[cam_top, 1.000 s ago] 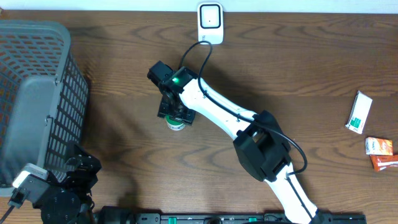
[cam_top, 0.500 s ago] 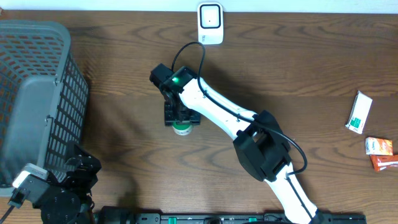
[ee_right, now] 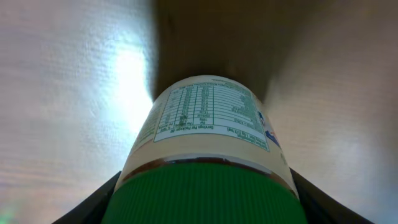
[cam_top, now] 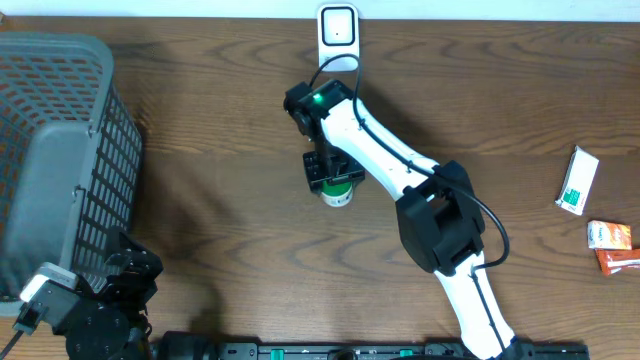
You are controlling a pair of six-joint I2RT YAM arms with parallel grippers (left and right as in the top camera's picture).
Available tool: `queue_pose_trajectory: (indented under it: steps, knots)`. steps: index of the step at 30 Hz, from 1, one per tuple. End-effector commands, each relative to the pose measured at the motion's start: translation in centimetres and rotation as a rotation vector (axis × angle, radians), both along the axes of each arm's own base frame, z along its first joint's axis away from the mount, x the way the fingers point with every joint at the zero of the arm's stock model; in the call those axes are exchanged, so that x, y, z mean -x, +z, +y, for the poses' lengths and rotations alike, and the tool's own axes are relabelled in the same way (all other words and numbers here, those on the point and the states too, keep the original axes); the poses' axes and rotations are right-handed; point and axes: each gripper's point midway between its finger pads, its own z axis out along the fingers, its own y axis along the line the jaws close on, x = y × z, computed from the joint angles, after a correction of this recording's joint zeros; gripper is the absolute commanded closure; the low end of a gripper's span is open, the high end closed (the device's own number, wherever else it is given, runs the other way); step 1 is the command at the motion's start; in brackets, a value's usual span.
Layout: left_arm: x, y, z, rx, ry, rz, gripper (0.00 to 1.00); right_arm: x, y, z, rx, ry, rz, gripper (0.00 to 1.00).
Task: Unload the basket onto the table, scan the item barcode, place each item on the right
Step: 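Reach the right gripper down and grasp the green-lidded jar, then lift the green jar and carry it toward the scanner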
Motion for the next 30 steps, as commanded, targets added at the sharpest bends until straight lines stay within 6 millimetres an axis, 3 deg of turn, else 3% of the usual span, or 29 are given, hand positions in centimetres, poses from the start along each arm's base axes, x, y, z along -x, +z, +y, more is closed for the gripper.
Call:
queue_pose_trajectory:
  steps: [1,4,6,11,22,24,30]
  knots:
    - [0.1,0.1,0.1,-0.001,0.009,-0.005,0.02,-2.0,0.3,0.4,0.022,0.062,-0.105,0.46]
    - [0.1,0.1,0.1,-0.001,0.009,-0.005,0.02,-2.8,0.2,1.0,0.018,0.051,-0.155,0.35]
    - [0.1,0.1,0.1,-0.001,0.009,-0.005,0.02,-2.8,0.2,1.2,0.017,0.049,-0.160,0.19]
    - [0.1,0.1,0.1,-0.001,0.009,-0.005,0.02,-2.2,-0.7,0.9,0.035,0.009,-0.146,0.06]
    - [0.1,0.1,0.1,-0.001,0.009,-0.005,0.02,-1.4,-3.5,0.2,0.055,-0.042,-0.128,0.09]
    - [0.1,0.1,0.1,-0.001,0.009,-0.005,0.02,-1.5,-3.5,0.2,0.054,-0.042,-0.129,0.19]
    - [0.1,0.1,0.1,-0.001,0.009,-0.005,0.02,-1.6,-3.4,0.2,0.046,-0.047,-0.130,0.24]
